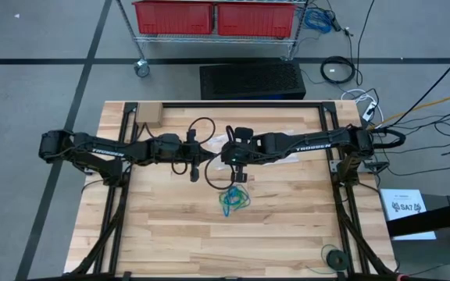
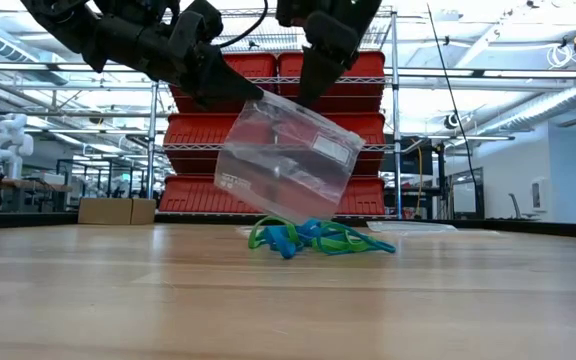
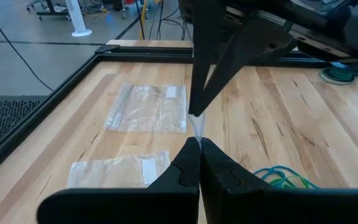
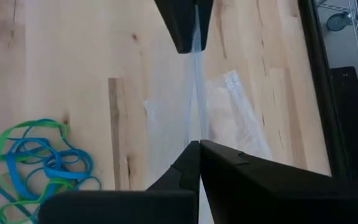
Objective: Sort rubber bands
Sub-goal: Open the top left transparent zip bag
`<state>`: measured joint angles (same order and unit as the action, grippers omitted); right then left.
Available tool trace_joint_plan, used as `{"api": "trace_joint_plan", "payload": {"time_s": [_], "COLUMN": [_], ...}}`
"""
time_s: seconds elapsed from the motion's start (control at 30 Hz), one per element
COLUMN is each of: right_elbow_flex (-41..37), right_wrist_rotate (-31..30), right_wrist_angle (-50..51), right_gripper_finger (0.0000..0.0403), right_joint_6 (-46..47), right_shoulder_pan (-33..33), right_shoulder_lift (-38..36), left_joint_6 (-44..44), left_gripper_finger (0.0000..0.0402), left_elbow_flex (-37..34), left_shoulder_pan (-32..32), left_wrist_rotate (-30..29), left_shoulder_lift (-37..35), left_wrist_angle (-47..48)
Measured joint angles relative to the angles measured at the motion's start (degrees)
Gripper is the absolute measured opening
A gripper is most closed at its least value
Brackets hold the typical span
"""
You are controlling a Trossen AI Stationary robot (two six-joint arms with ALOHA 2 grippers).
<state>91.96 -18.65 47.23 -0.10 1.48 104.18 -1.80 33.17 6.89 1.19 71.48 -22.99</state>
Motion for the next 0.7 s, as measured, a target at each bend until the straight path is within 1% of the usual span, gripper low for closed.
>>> {"api": "trace_joint_plan", "payload": {"time_s": [0.13,0.3,0.4,0.47,0.6,0.7], "right_elbow_flex": [0.00,-1.49,-3.81,-6.00,-11.04,-13.33], "right_wrist_rotate": [3.46,6.96,6.44,4.51,3.96,3.94], "right_wrist_angle": [-1.45,-5.75,-7.01,-8.13,-15.93,-19.15], "right_gripper_finger": [0.0000,0.0000,0.0000,0.0000,0.0000,0.0000], "right_joint_6": [0.02,-0.06,0.04,1.72,4.03,4.65], "right_shoulder_pan": [0.00,-0.40,-0.40,-0.40,-0.40,-0.40], "right_shoulder_lift": [0.00,0.48,0.32,-0.39,-1.64,-1.53], "left_joint_6": [0.00,0.00,0.02,0.02,0.18,0.17], "left_gripper_finger": [0.0000,0.0000,0.0000,0.0000,0.0000,0.0000], "left_elbow_flex": [0.00,0.00,0.00,0.00,0.00,0.00], "left_shoulder_pan": [0.00,-0.01,-0.06,-0.17,-0.26,-0.91], "left_wrist_rotate": [0.02,0.02,0.02,0.02,0.02,0.04], "left_shoulder_lift": [0.00,0.00,0.00,0.00,0.00,0.00], "left_wrist_angle": [0.00,0.07,0.26,0.75,1.12,1.32]}}
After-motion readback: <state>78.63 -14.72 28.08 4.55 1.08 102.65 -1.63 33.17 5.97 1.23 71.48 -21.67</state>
